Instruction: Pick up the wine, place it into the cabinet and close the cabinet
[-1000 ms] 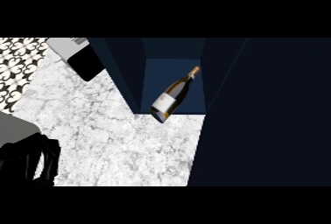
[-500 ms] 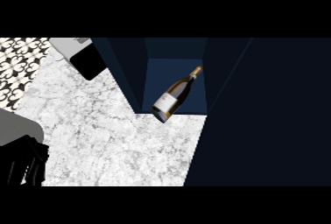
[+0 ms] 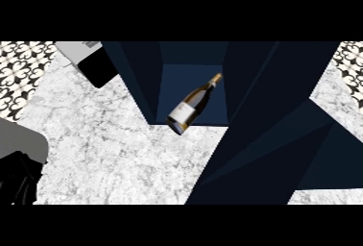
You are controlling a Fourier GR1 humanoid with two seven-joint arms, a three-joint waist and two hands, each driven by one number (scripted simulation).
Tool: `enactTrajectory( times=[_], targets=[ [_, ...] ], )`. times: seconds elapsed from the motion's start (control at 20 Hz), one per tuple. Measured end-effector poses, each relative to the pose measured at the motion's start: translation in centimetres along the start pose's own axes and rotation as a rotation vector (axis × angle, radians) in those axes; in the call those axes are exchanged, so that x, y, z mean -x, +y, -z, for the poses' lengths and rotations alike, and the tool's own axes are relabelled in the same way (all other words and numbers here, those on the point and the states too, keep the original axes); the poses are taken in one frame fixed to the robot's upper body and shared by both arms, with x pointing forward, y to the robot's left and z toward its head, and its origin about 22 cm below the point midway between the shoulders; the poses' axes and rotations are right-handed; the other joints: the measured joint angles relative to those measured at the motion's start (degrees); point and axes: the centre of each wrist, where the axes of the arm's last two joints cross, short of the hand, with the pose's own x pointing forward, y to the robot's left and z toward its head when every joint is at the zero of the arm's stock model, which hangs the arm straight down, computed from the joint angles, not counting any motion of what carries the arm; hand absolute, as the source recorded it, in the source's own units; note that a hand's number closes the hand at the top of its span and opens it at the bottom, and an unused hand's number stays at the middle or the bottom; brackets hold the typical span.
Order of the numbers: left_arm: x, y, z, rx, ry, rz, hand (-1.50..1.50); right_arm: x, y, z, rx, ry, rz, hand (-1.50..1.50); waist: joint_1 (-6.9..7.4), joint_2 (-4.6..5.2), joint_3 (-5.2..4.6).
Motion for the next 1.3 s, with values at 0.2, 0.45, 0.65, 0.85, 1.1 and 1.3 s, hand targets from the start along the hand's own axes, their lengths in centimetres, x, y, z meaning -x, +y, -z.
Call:
enactTrajectory(
  times=[0.2, 0.45, 0.65, 0.85, 1.1, 1.3],
  targets=[
    [0.0, 0.2, -0.1, 0.007, -0.002, 0.005, 1.5, -0.7, 1.1, 3.6, -0.012, -0.034, 0.073, 1.5, -0.11, -0.01, 0.03],
    [-0.2, 0.5, -0.3, 0.01, 0.001, 0.004, 1.5, -1.6, 1.0, 8.4, 0.001, -0.046, 0.123, 1.5, -0.19, -0.01, 0.06],
    [-0.5, 0.7, -0.5, 0.005, -0.005, 0.002, 1.5, -1.8, 0.0, 11.8, 0.024, -0.051, 0.152, 1.5, -0.19, 0.0, 0.06],
    [-0.4, 1.0, -0.6, 0.002, 0.0, 0.001, 1.5, -1.6, -0.9, 14.1, 0.06, -0.053, 0.189, 1.5, -0.38, 0.0, 0.07],
    [-0.5, 1.3, -0.7, 0.0, 0.0, 0.007, 1.5, -0.4, -2.1, 15.9, 0.114, -0.031, 0.238, 1.5, -0.54, -0.01, 0.09],
    [-1.4, 1.0, -0.3, 0.006, 0.0, 0.014, 1.5, 1.3, -4.1, 16.4, 0.157, -0.014, 0.261, 1.5, -0.64, -0.02, 0.09]
  ],
)
